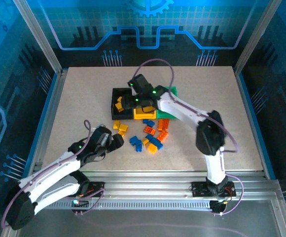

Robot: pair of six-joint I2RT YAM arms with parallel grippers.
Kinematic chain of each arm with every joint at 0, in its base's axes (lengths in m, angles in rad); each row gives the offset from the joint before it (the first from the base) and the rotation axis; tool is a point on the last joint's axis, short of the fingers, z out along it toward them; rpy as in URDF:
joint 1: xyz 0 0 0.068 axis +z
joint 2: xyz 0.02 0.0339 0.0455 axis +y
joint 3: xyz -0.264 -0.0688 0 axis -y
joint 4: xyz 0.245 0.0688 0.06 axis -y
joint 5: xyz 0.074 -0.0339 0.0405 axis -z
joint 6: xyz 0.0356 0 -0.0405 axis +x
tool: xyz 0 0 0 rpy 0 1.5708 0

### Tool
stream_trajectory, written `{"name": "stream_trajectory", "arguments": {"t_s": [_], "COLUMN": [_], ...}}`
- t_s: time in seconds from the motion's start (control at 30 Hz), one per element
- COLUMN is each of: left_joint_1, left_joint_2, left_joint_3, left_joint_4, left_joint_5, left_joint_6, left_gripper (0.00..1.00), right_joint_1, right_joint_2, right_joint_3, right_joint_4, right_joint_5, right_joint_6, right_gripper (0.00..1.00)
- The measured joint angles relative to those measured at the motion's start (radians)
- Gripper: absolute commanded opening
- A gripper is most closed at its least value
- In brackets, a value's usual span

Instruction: Sort the legos into containers by color

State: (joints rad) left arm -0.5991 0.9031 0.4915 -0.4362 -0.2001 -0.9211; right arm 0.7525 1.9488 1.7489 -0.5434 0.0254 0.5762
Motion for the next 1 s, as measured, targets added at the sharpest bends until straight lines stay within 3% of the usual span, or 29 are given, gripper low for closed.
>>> {"name": "stream_trajectory", "arguments": {"t_s": [0.2,0.4,0.7,1.0], "left_joint_1": [0.0,0.001,0.001,-0.006], "left_joint_2": [0.254,0.503,0.721,0.81], "left_joint_3": [0.122,0.285,0.427,0.436], "left_joint_4": [0.053,0.09,0.106,0.115], "left_joint_5": [-0.014,-0.116,-0.251,-0.295], "left_joint_6": [0.087,0.204,0.317,0.355], "left_gripper": [0.73,0.67,0.63,0.56], "right_joint_1": [-0.001,-0.014,-0.057,-0.089], "right_joint_2": [-0.27,-0.393,-0.519,-0.579], "right_joint_3": [-0.312,-0.524,-0.626,-0.651], "right_joint_4": [0.084,0.104,0.113,0.127], "right_joint_5": [0.027,0.035,0.035,0.035], "right_joint_6": [0.011,0.033,0.056,0.063], "right_gripper": [0.63,0.63,0.64,0.64]}}
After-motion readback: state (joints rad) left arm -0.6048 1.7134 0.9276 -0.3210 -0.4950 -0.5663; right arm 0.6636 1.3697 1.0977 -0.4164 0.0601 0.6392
